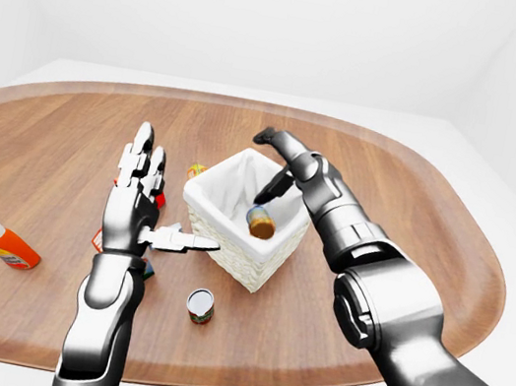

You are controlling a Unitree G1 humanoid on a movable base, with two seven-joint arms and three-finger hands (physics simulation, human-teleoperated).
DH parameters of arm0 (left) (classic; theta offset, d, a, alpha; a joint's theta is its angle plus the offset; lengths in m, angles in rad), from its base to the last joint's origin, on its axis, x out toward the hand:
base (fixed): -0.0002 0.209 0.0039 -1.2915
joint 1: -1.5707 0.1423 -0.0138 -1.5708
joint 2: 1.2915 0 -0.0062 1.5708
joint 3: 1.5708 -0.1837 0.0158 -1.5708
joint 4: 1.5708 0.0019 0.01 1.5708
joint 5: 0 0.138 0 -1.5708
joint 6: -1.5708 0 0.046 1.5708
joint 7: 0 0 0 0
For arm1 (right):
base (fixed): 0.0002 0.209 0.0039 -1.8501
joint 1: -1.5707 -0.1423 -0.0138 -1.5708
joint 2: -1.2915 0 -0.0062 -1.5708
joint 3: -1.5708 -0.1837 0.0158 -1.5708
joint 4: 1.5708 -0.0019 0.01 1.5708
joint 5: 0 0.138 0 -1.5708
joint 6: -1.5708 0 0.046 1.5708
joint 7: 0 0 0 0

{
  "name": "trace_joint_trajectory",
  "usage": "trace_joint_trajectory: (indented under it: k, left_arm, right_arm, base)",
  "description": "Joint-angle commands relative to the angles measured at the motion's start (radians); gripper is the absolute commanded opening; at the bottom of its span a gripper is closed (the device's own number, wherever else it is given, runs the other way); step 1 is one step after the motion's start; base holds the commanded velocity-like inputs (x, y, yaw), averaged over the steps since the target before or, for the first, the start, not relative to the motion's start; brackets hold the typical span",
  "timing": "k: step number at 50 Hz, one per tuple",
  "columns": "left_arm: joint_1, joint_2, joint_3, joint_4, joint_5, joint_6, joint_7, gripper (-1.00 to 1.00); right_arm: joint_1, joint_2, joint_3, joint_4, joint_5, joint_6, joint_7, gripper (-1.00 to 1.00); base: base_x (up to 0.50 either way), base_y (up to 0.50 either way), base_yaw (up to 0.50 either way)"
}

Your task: Pick up the alphabet soup, and put it in the basket.

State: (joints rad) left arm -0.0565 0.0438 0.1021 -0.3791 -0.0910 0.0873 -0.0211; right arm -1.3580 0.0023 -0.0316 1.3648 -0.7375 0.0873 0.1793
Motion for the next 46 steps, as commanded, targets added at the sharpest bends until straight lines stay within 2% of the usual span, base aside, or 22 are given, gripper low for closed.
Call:
trace_joint_trajectory:
  k: [1,12,26,28,35,39,46]
  left_arm:
    - [0.0,0.0,0.0,0.002,-0.001,0.0,0.0,1.0]
    - [0.0,0.0,0.0,0.008,-0.001,0.0,-0.001,1.0]
    - [0.001,-0.001,-0.002,-0.007,-0.001,0.0,0.001,1.0]
    - [0.001,-0.002,-0.003,-0.003,0.0,0.0,0.001,1.0]
    - [0.003,-0.002,-0.003,-0.007,-0.001,0.0,0.002,1.0]
    - [0.005,-0.002,-0.005,-0.004,0.002,0.0,0.001,1.0]
    - [0.005,-0.002,-0.005,-0.004,0.002,0.0,0.0,1.0]
  right_arm:
    - [-0.001,0.002,-0.011,-0.004,0.005,0.0,-0.005,1.0]
    - [-0.016,0.0,-0.015,-0.006,0.013,0.0,-0.022,1.0]
    - [-0.163,-0.053,-0.049,-0.023,0.107,0.0,-0.206,1.0]
    - [-0.191,-0.069,-0.048,-0.027,0.113,0.0,-0.258,1.0]
    - [-0.239,-0.096,-0.052,-0.035,0.146,0.0,-0.291,1.0]
    - [-0.272,-0.116,-0.058,-0.041,0.17,-0.022,-0.31,1.0]
    - [-0.356,-0.149,-0.081,-0.061,0.244,-0.027,-0.301,1.0]
  base:
    - [0.0,0.0,0.0]
    - [0.0,0.0,0.0]
    - [0.0,0.0,0.0]
    - [0.0,0.0,0.0]
    - [0.0,0.0,0.0]
    - [0.0,0.0,0.0]
    - [0.0,0.0,0.0]
